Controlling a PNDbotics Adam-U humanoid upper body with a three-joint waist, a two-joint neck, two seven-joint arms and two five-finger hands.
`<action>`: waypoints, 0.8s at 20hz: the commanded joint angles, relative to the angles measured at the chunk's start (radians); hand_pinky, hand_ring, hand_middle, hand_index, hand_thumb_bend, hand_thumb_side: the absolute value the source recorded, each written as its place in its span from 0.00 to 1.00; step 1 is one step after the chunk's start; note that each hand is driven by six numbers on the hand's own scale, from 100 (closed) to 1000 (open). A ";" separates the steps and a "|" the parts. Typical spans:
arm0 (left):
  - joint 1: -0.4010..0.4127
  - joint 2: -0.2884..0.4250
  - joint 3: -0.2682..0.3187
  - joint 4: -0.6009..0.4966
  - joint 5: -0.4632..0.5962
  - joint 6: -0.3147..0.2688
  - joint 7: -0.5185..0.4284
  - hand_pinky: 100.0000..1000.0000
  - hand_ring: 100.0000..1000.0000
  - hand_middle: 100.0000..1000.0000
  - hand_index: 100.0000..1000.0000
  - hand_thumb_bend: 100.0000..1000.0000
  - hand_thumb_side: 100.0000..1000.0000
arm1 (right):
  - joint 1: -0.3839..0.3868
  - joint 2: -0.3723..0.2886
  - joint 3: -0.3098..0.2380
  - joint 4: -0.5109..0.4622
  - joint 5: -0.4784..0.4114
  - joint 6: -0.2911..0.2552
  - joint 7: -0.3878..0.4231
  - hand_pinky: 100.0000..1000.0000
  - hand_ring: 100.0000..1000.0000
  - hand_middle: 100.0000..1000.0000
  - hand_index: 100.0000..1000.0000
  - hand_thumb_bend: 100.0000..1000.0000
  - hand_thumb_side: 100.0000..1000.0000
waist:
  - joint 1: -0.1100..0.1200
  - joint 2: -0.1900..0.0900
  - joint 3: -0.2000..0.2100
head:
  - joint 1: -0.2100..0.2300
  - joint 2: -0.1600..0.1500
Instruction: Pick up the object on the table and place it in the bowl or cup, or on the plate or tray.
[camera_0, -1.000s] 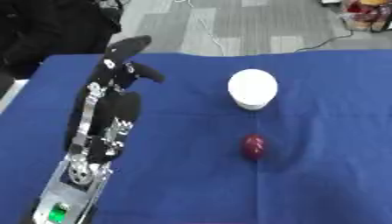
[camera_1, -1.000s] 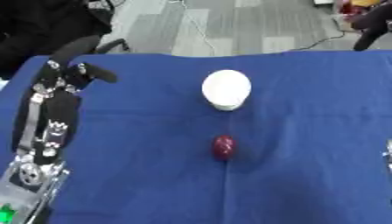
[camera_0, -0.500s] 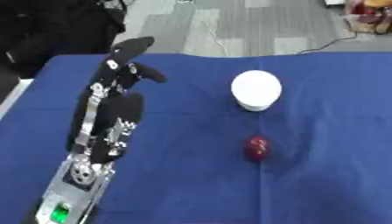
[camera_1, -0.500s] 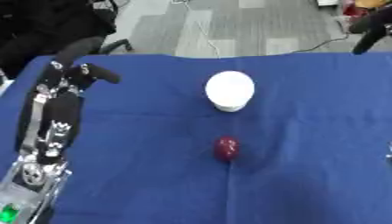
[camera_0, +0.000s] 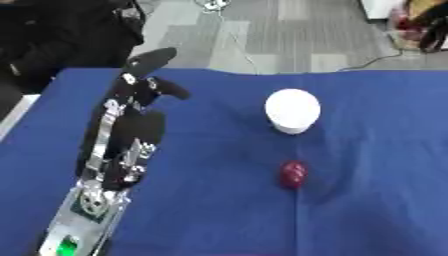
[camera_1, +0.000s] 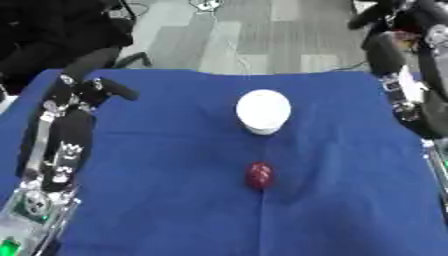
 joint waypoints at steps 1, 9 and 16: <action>-0.001 0.028 -0.001 -0.020 0.010 0.002 -0.003 0.58 0.55 0.81 0.85 0.10 0.73 | -0.052 -0.013 0.017 0.091 0.065 -0.047 0.016 0.40 0.58 0.73 0.82 0.33 1.00 | -0.003 -0.024 0.003 | -0.023 0.012; 0.002 0.029 -0.004 -0.020 0.015 0.002 -0.009 0.58 0.55 0.81 0.85 0.10 0.73 | -0.110 0.043 0.040 0.248 0.190 -0.119 0.013 0.44 0.60 0.75 0.83 0.38 1.00 | -0.003 -0.024 0.007 | -0.050 0.041; -0.003 0.028 -0.006 -0.020 0.018 0.001 -0.011 0.58 0.55 0.81 0.85 0.10 0.73 | -0.124 0.073 0.051 0.335 0.258 -0.166 0.021 0.44 0.59 0.73 0.86 0.54 1.00 | -0.004 -0.023 0.014 | -0.045 0.044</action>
